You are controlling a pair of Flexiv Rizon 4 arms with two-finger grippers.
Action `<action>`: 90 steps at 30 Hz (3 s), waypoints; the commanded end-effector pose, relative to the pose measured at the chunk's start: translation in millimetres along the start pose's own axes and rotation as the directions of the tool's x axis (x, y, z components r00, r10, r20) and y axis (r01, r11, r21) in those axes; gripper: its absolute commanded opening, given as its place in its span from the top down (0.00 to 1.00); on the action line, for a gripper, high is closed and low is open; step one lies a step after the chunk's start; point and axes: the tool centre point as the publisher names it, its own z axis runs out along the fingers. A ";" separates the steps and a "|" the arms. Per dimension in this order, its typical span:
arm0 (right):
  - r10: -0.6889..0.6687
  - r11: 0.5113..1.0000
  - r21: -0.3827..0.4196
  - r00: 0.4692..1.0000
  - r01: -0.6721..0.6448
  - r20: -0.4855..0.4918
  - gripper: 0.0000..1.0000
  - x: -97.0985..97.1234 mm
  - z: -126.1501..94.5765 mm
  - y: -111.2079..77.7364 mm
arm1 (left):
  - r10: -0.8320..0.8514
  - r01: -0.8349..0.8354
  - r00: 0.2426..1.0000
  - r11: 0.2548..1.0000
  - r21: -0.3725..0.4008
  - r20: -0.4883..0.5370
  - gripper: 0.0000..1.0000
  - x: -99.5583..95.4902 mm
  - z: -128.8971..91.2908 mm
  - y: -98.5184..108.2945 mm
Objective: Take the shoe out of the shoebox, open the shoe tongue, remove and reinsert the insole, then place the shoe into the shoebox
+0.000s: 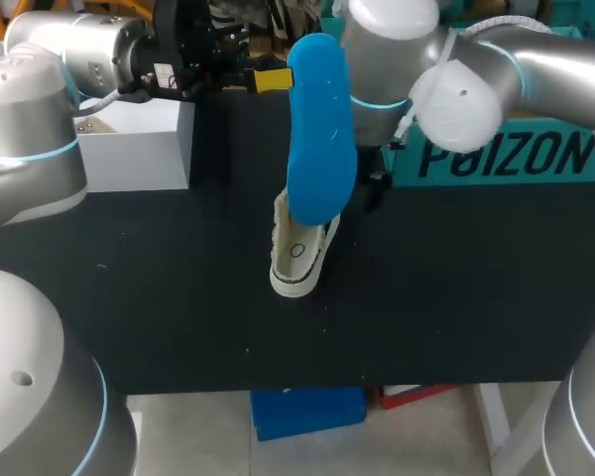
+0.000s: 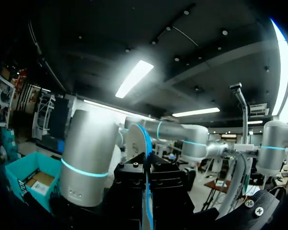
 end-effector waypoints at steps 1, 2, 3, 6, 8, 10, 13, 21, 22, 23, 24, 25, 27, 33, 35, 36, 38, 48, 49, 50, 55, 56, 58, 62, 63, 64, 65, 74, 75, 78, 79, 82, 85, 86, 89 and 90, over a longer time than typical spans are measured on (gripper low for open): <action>-0.011 1.000 -0.017 0.982 0.008 -0.190 0.00 -34.4 -36.5 -9.8 | 0.002 -0.002 1.000 1.000 0.000 0.000 1.00 0.1 0.1 1.4; -0.017 1.000 -0.017 0.975 0.014 -0.219 0.00 -34.6 -41.5 -10.2 | 0.002 -0.002 1.000 1.000 0.000 0.000 1.00 0.1 0.1 1.4; -0.028 1.000 -0.018 0.967 0.024 -0.253 0.00 -34.5 -45.9 -10.6 | 0.002 -0.002 1.000 1.000 0.000 0.000 1.00 0.1 0.1 1.4; -0.062 0.998 -0.030 0.936 0.055 -0.347 0.00 -32.8 -60.1 -10.5 | 0.002 -0.002 1.000 1.000 0.000 0.000 1.00 0.1 0.1 1.4; -0.081 0.997 -0.044 0.914 0.070 -0.397 0.00 -30.8 -68.7 -9.3 | 0.002 -0.002 1.000 1.000 0.000 0.000 1.00 0.1 0.1 1.4; -0.106 0.994 -0.060 0.891 0.088 -0.442 0.00 -29.0 -76.0 -7.8 | 0.002 -0.002 1.000 1.000 0.000 0.000 1.00 0.1 0.1 1.4; -0.122 0.992 -0.072 0.854 0.099 -0.506 0.00 -26.4 -86.5 -5.8 | 0.002 -0.002 1.000 1.000 0.000 0.000 1.00 0.1 0.1 1.4; -0.105 0.993 -0.111 0.797 0.048 -0.595 0.00 -18.0 -113.5 -2.2 | 0.002 -0.002 1.000 1.000 0.000 0.000 1.00 0.1 0.1 1.4; -0.105 0.993 -0.111 0.797 0.048 -0.595 0.00 -18.0 -113.5 -2.2 | 0.002 -0.002 1.000 1.000 0.000 0.000 1.00 0.1 0.1 1.4; -0.105 0.993 -0.111 0.797 0.048 -0.595 0.00 -18.0 -113.5 -2.2 | 0.002 -0.002 1.000 1.000 0.000 0.000 1.00 0.1 0.1 1.4; -0.105 0.993 -0.111 0.797 0.048 -0.595 0.00 -18.0 -113.5 -2.2 | 0.002 -0.002 1.000 1.000 0.000 0.000 1.00 0.1 0.1 1.4; -0.105 0.993 -0.111 0.797 0.048 -0.595 0.00 -18.0 -113.5 -2.2 | 0.002 -0.002 1.000 1.000 0.000 0.000 1.00 0.1 0.1 1.4; -0.105 0.993 -0.111 0.797 0.048 -0.595 0.00 -18.0 -113.5 -2.2 | 0.002 -0.002 1.000 1.000 0.000 0.000 1.00 0.1 0.1 1.4; -0.105 0.993 -0.111 0.797 0.048 -0.595 0.00 -18.0 -113.5 -2.2 | 0.002 -0.002 1.000 1.000 0.000 0.000 1.00 0.1 0.1 1.4; -0.105 0.993 -0.111 0.797 0.048 -0.595 0.00 -18.0 -113.5 -2.2 | 0.002 -0.002 1.000 1.000 0.000 0.000 1.00 0.1 0.1 1.4; -0.105 0.993 -0.111 0.797 0.048 -0.595 0.00 -18.0 -113.5 -2.2 | 0.002 -0.002 1.000 1.000 0.000 0.000 1.00 0.1 0.1 1.4; -0.105 0.993 -0.111 0.797 0.048 -0.595 0.00 -18.0 -113.5 -2.2 | 0.002 -0.002 1.000 1.000 0.000 0.000 1.00 0.1 0.1 1.4; -0.044 0.998 -0.064 0.647 -0.008 -0.761 0.00 -23.9 -123.6 -1.7 | 0.002 -0.002 1.000 1.000 0.000 0.000 1.00 0.1 0.1 1.4; -0.043 0.998 -0.064 0.643 -0.009 -0.764 0.00 -23.5 -124.1 -2.1 | 0.002 -0.002 1.000 1.000 0.000 0.000 1.00 0.1 0.1 1.4; -0.045 0.998 -0.063 0.634 -0.007 -0.772 0.00 -22.6 -125.1 -2.6 | 0.002 -0.002 1.000 1.000 0.000 0.000 1.00 0.1 0.1 1.4; -0.035 0.998 -0.056 0.572 -0.020 -0.820 0.00 -18.9 -127.7 -4.1 | 0.002 -0.002 1.000 1.000 0.000 0.000 1.00 0.1 0.1 1.4; -0.034 0.998 -0.056 0.561 -0.023 -0.827 0.00 -18.5 -128.1 -4.1 | 0.002 -0.002 1.000 1.000 0.000 0.000 1.00 0.1 0.1 1.4; -0.035 0.998 -0.058 0.544 -0.025 -0.839 0.00 -18.2 -128.8 -3.4 | 0.002 -0.002 1.000 1.000 0.000 0.000 1.00 0.1 0.1 1.4; -0.035 0.998 -0.057 0.514 -0.028 -0.857 0.00 -16.7 -130.6 -2.7 | 0.002 -0.002 1.000 1.000 0.000 0.000 1.00 0.1 0.1 1.4; -0.031 0.998 -0.054 0.494 -0.032 -0.869 0.00 -16.3 -131.2 -2.4 | 0.002 -0.002 1.000 1.000 0.000 0.000 1.00 0.1 0.1 1.4; -0.026 0.998 -0.049 0.479 -0.035 -0.878 0.00 -16.0 -131.7 -2.2 | 0.002 -0.002 1.000 1.000 0.000 0.000 1.00 0.1 0.1 1.4; -0.021 0.998 -0.044 0.465 -0.038 -0.885 0.00 -15.5 -132.1 -2.1 | 0.002 -0.002 1.000 1.000 0.000 0.000 1.00 0.1 0.1 1.4; -0.023 0.997 -0.048 0.379 -0.057 -0.925 0.00 -12.9 -136.0 -0.4 | 0.002 -0.002 1.000 1.000 0.000 0.000 1.00 0.1 0.1 1.4; -0.023 0.997 -0.048 0.379 -0.057 -0.925 0.00 -12.9 -136.0 -0.4 | 0.002 -0.002 1.000 1.000 0.000 0.000 1.00 0.1 0.1 1.4; -0.023 0.997 -0.048 0.379 -0.057 -0.925 0.00 -12.9 -136.0 -0.4 | 0.002 -0.002 1.000 1.000 0.000 0.000 1.00 0.1 0.1 1.4; -0.023 0.997 -0.048 0.379 -0.057 -0.925 0.00 -12.9 -136.0 -0.4 | 0.002 -0.002 1.000 1.000 0.000 0.000 1.00 0.1 0.1 1.4; -0.023 0.997 -0.048 0.379 -0.057 -0.925 0.00 -12.9 -136.0 -0.4 | 0.002 -0.002 1.000 1.000 0.000 0.000 1.00 0.1 0.1 1.4; -0.023 0.997 -0.048 0.379 -0.057 -0.925 0.00 -12.9 -136.0 -0.4 | 0.002 -0.002 1.000 1.000 0.000 0.000 1.00 0.1 0.1 1.4; -0.023 0.997 -0.048 0.379 -0.057 -0.925 0.00 -12.9 -136.0 -0.4 | 0.002 -0.002 1.000 1.000 0.000 0.000 1.00 0.1 0.1 1.4; -0.023 0.997 -0.048 0.379 -0.057 -0.925 0.00 -12.9 -136.0 -0.4 | 0.002 -0.002 1.000 1.000 0.000 0.000 1.00 0.1 0.1 1.4; -0.023 0.997 -0.048 0.379 -0.057 -0.925 0.00 -12.9 -136.0 -0.4 | 0.002 -0.002 1.000 1.000 0.000 0.000 1.00 0.1 0.1 1.4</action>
